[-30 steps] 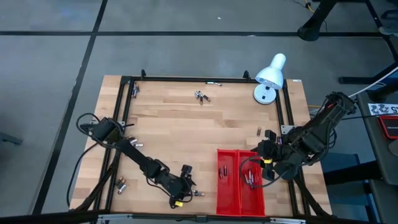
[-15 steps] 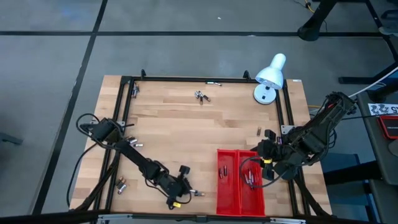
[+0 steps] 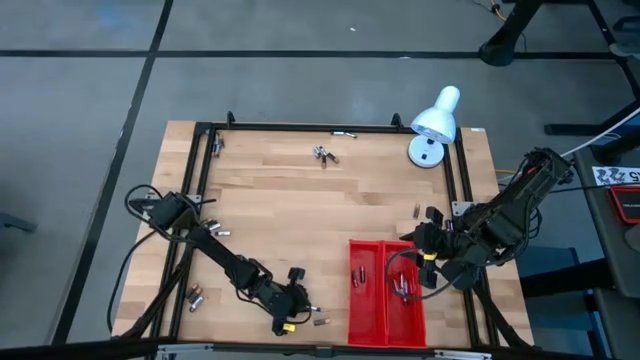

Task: Sort batteries
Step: Put the silver battery into the right red bin

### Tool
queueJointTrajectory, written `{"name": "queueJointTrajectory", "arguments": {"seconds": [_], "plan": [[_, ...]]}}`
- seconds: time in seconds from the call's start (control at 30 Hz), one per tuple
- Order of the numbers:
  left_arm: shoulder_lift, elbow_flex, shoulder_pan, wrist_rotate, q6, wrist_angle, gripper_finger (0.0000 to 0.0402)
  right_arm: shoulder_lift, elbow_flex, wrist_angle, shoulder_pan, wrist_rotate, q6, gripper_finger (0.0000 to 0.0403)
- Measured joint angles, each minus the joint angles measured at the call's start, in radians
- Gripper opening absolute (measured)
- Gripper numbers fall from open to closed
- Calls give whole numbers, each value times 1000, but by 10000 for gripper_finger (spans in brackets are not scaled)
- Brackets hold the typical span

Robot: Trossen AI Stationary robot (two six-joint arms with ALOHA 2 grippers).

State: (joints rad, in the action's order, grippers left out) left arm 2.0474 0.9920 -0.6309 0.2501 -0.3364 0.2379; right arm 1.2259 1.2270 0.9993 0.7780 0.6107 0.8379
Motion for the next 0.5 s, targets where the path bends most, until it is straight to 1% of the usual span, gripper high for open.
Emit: {"name": "queueJointTrajectory", "arguments": {"seconds": [0.13, 0.33, 0.5], "plan": [[1, 0, 0, -1, -1, -3, 63, 0, 0, -27, 0, 8, 1, 172], [1, -1, 0, -8, -1, -4, 21, 0, 1, -108, 0, 6, 3, 172], [-2, -1, 2, -14, 4, -6, 20, 0, 1, -181, 0, -18, 30, 172]]}}
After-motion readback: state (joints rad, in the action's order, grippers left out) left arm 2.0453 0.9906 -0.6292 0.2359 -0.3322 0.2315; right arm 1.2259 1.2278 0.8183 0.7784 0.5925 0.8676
